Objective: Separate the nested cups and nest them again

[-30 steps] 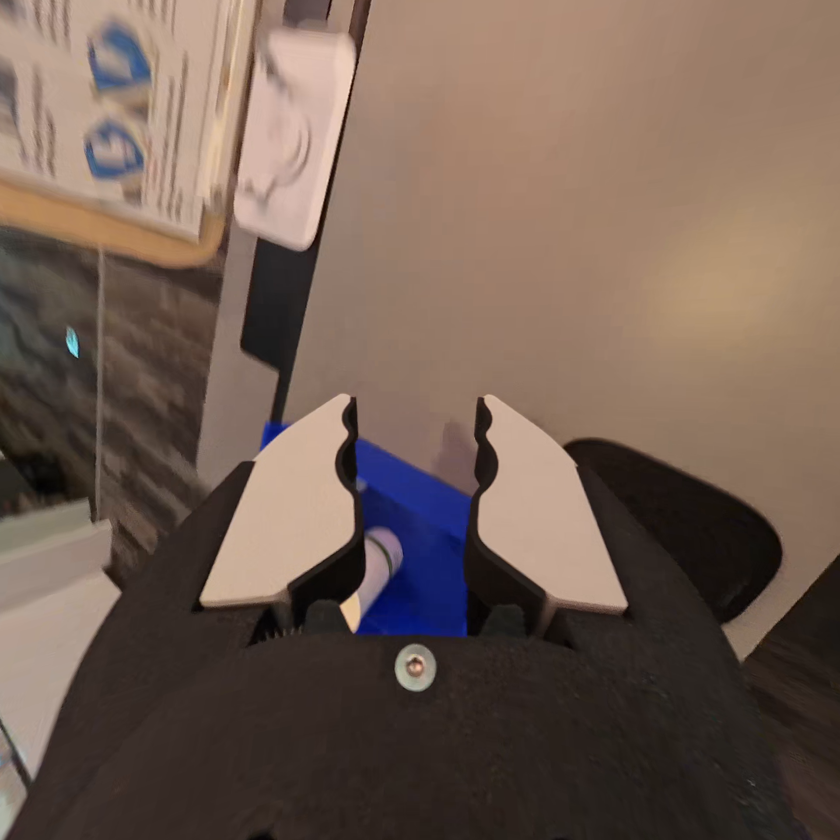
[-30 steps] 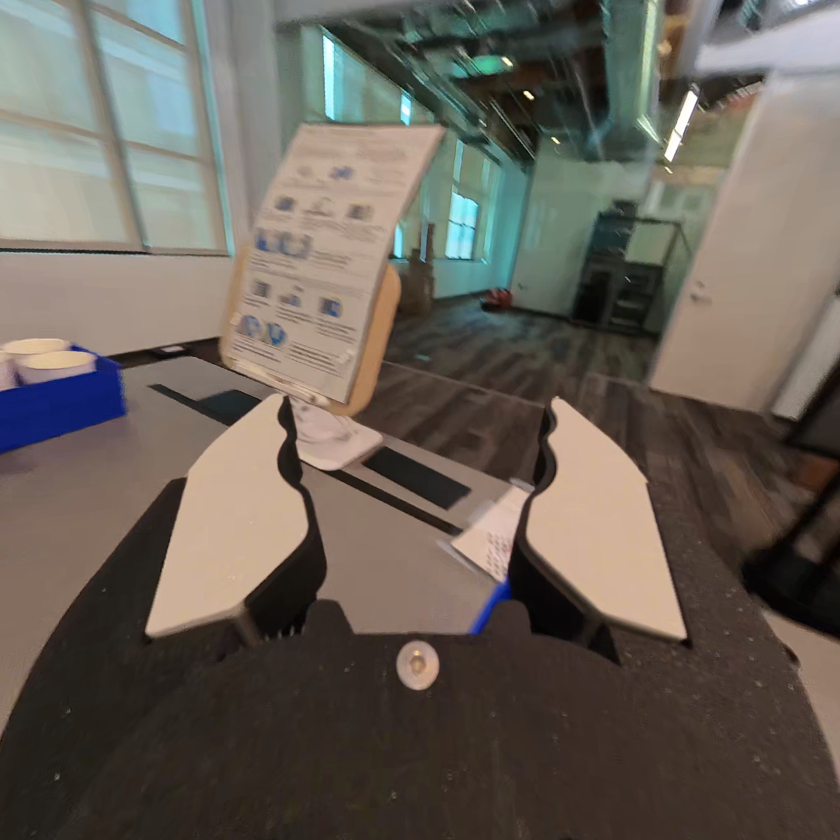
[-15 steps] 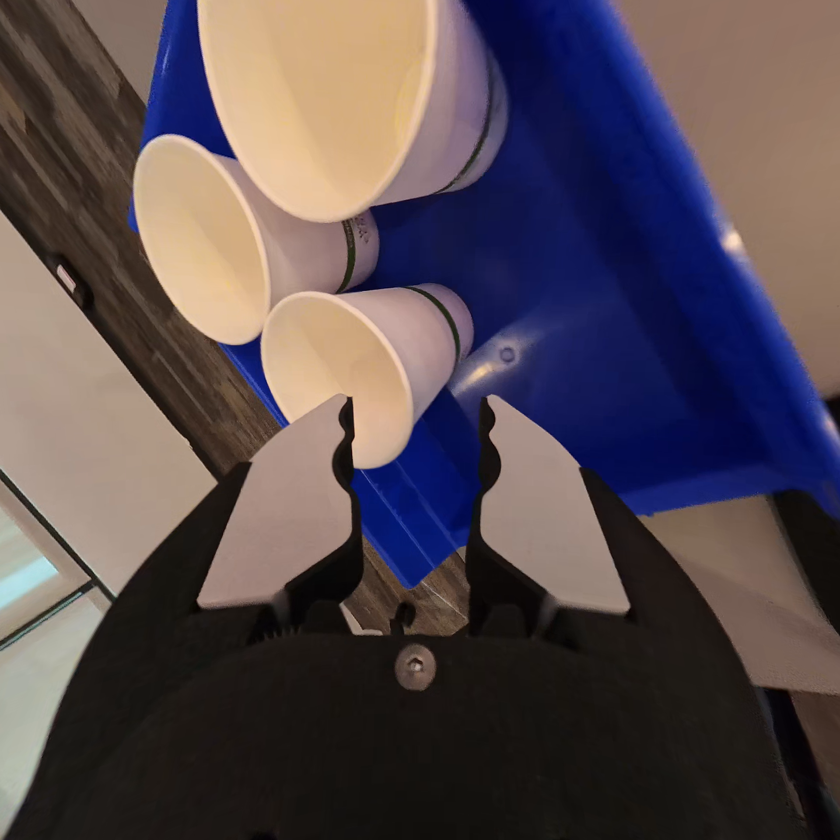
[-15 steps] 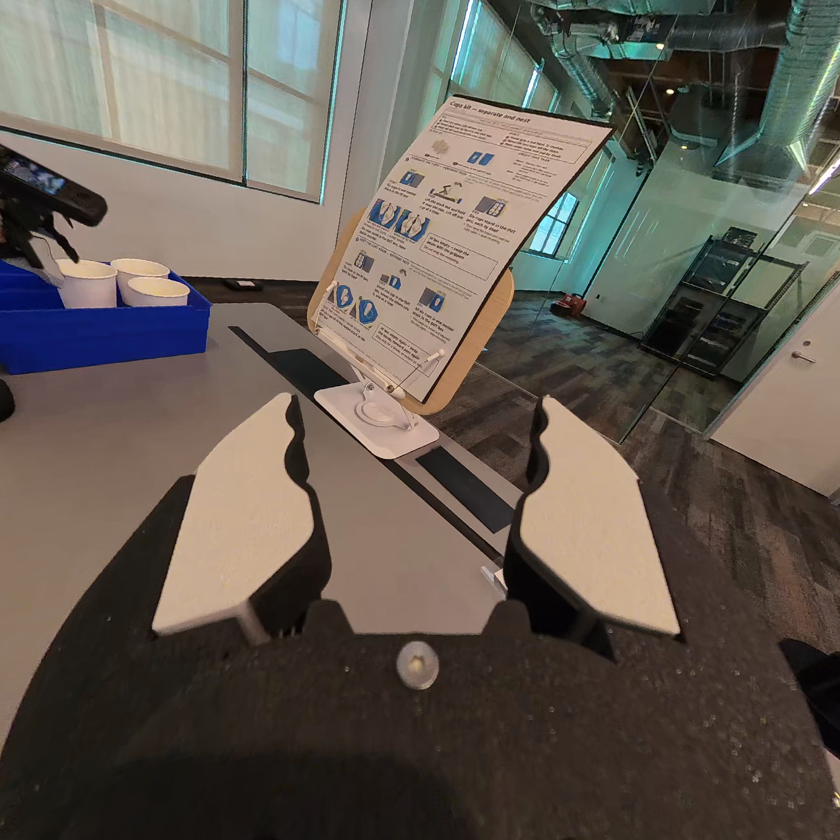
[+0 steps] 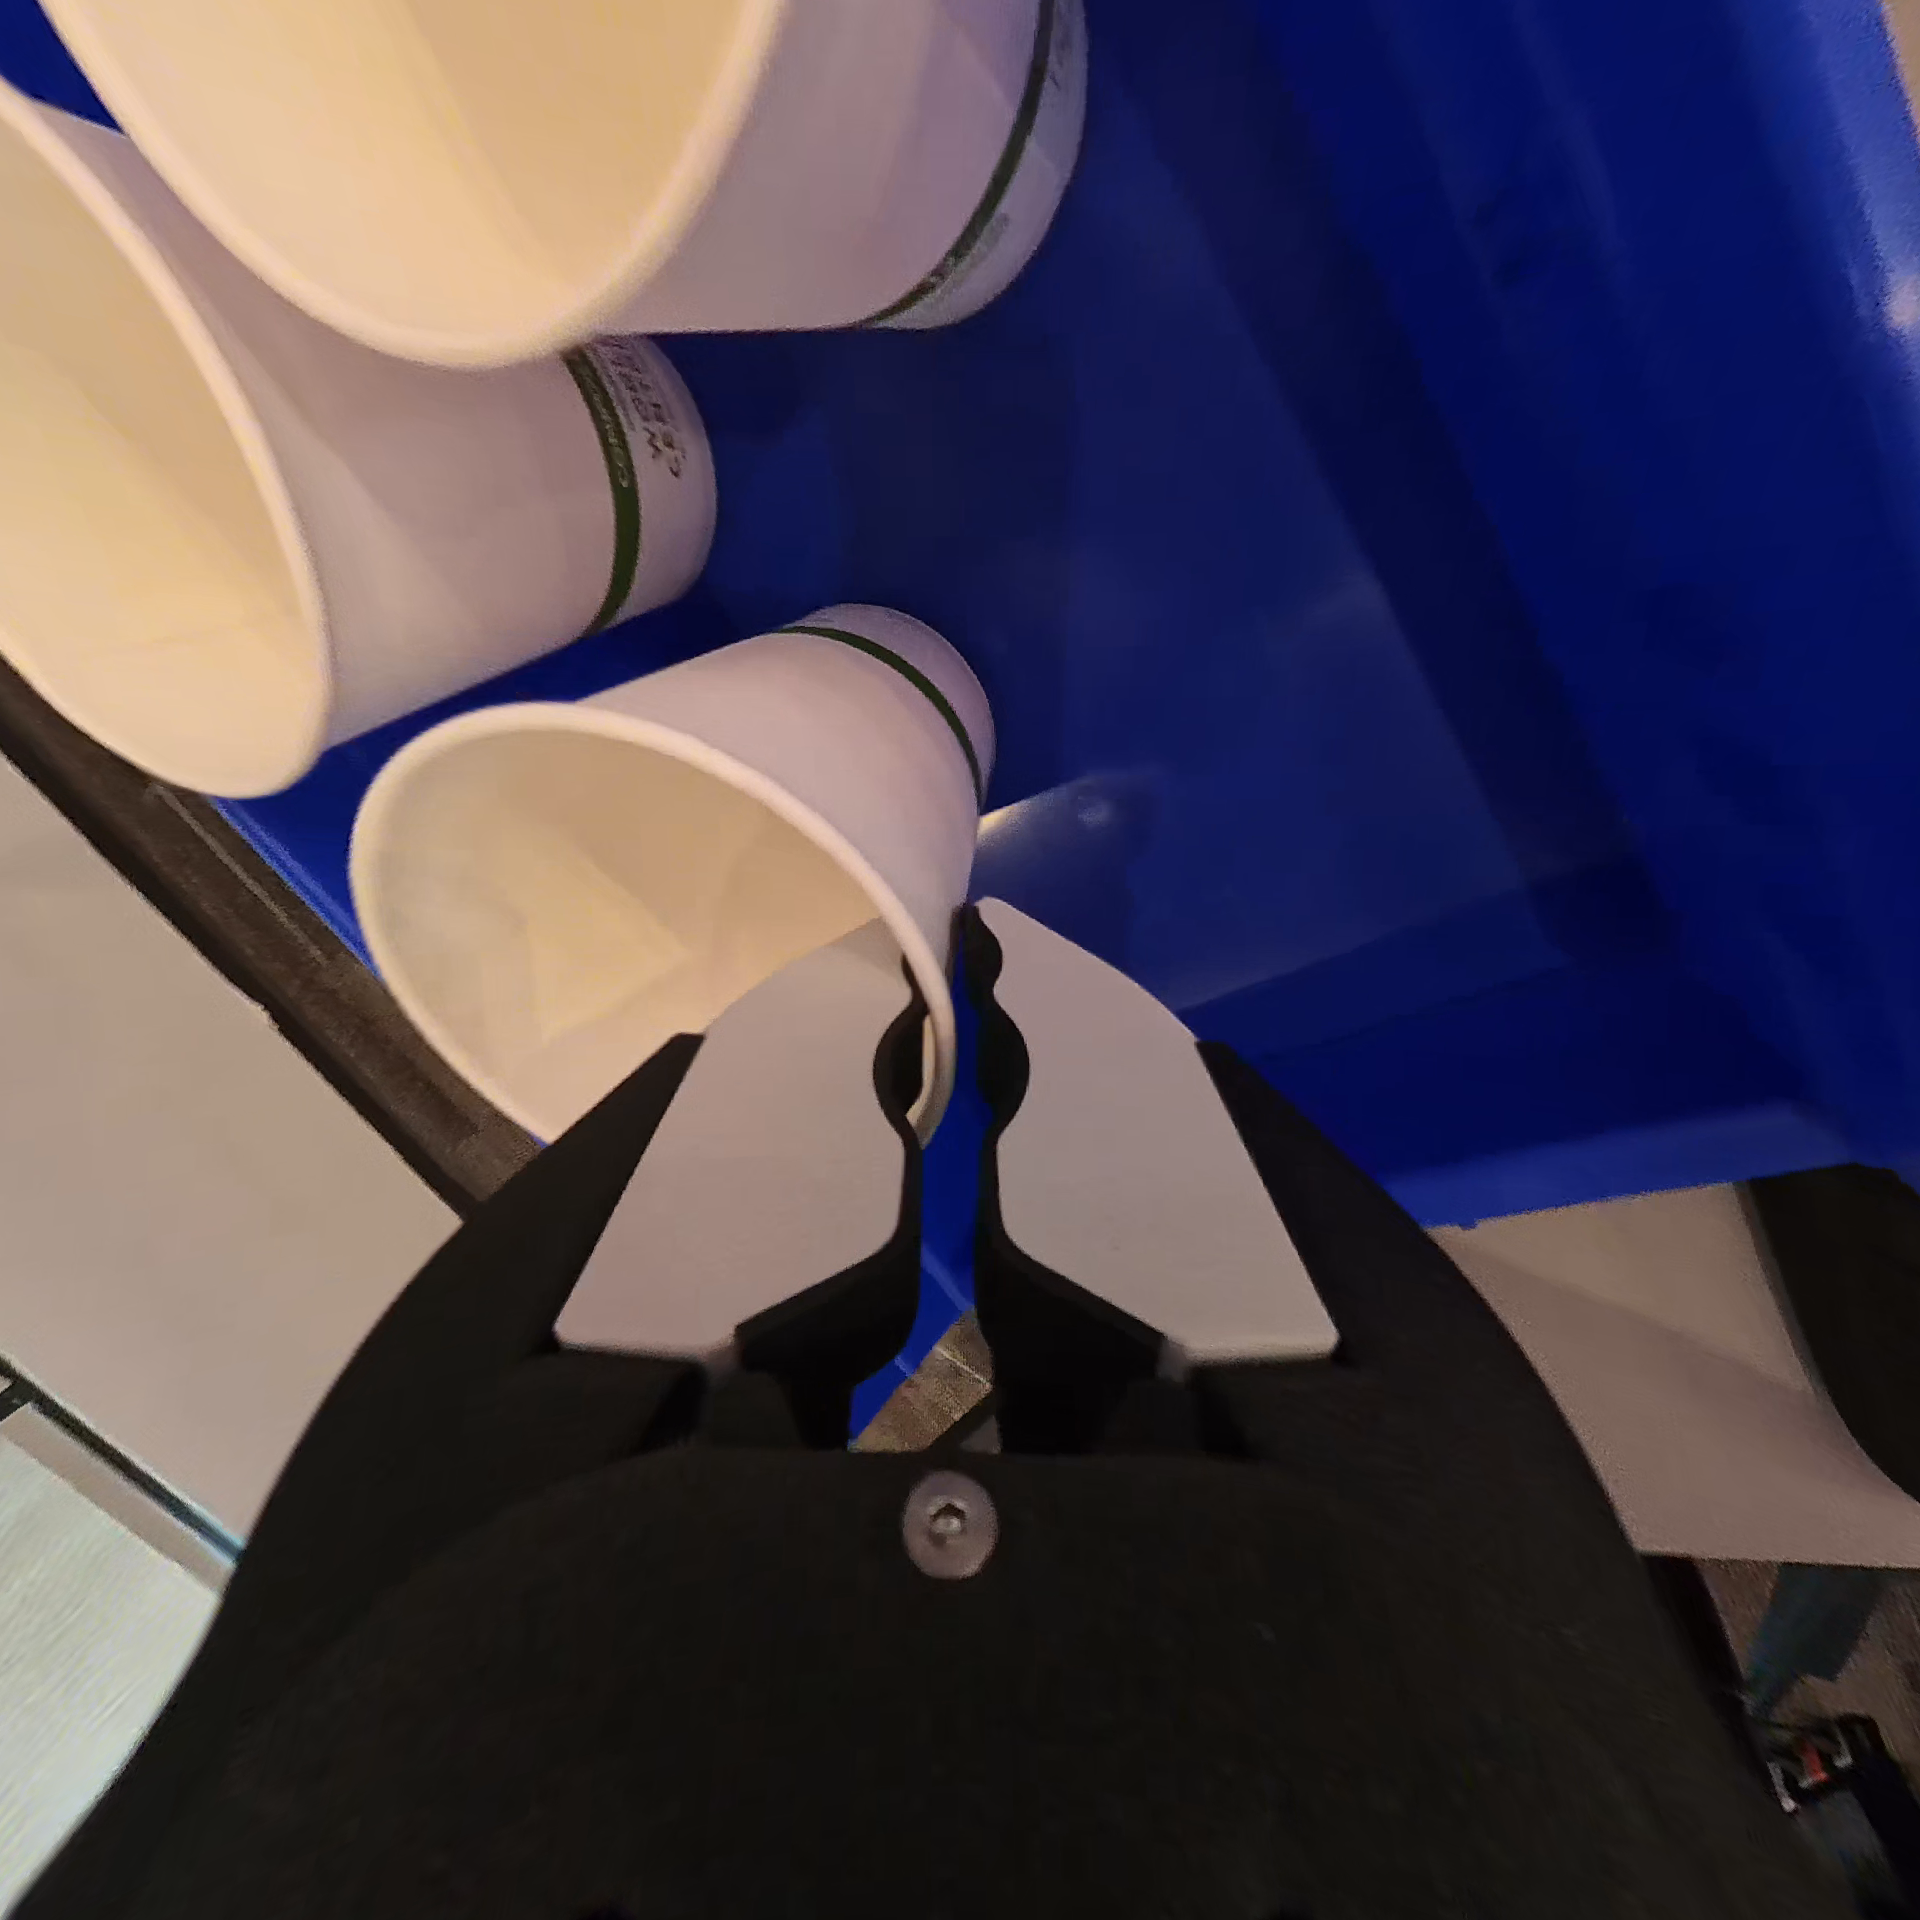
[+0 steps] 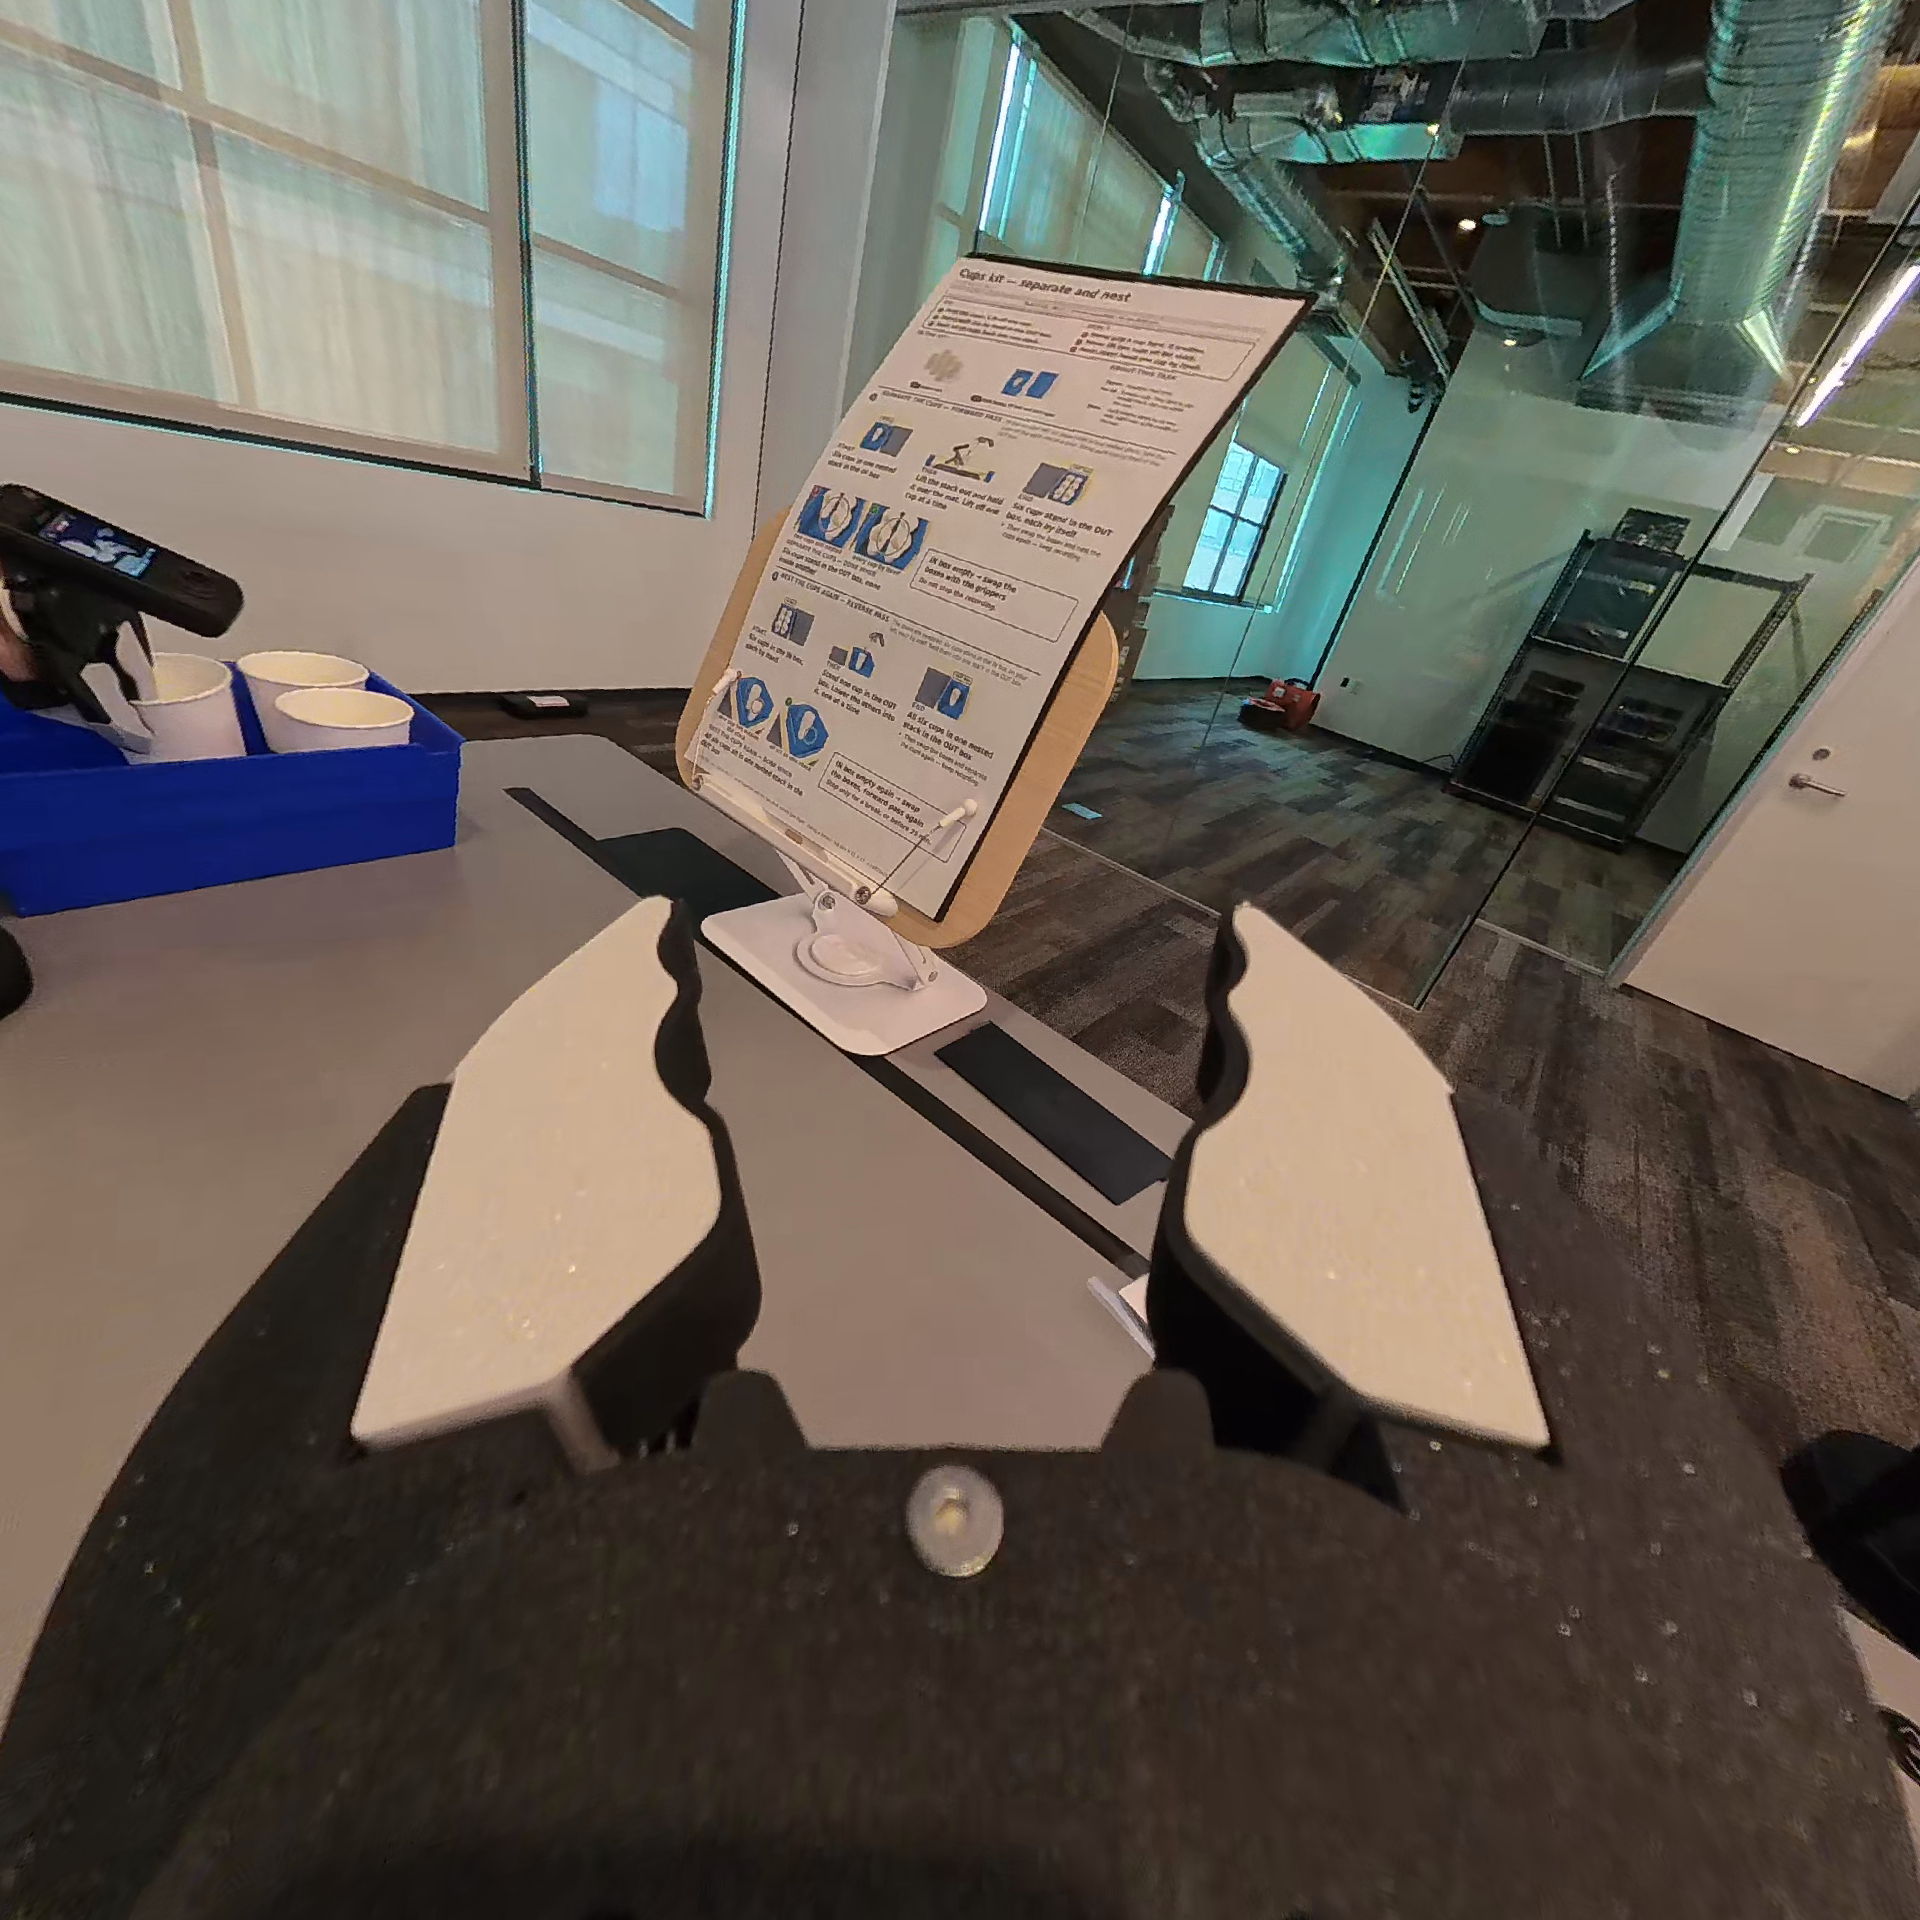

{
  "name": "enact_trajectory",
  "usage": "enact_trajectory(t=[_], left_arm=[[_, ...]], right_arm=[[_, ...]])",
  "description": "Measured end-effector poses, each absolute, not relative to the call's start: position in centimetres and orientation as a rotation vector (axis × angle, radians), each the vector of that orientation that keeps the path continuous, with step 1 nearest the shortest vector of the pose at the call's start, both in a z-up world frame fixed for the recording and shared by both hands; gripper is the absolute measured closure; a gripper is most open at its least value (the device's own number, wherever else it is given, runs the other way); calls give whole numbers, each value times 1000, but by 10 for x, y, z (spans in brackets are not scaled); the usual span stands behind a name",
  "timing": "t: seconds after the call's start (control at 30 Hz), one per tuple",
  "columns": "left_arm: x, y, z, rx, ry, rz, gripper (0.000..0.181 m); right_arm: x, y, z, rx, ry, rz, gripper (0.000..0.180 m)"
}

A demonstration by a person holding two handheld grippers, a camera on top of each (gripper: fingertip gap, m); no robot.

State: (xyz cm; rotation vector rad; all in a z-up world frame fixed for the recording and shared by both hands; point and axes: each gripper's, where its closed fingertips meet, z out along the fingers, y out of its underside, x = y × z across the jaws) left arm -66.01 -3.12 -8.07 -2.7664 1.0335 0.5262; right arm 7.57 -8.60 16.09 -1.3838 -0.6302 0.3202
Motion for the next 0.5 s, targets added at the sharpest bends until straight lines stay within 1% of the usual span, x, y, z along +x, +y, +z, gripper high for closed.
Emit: enact_trajectory(t=[0.13, 0.2, 0.27, 0.37, 0.5], left_arm=[[-658, -47, -77, -2802, 1078, 469, 181], [-657, -55, -66, -2790, 1118, 466, 181], [-654, -62, -45, -2761, 1159, 462, 181], [-636, -67, -1, -2678, 1218, 448, 181], [-553, -77, 56, -2425, 1425, 281, 181]], right_arm=[[77, -85, 158, -1393, -629, 328, 88], [76, -84, 156, -1399, -636, 332, 88], [73, -83, 154, -1406, -650, 335, 88], [59, -83, 155, -1393, -689, 360, 89], [10, -88, 155, -1363, -824, 457, 90]])
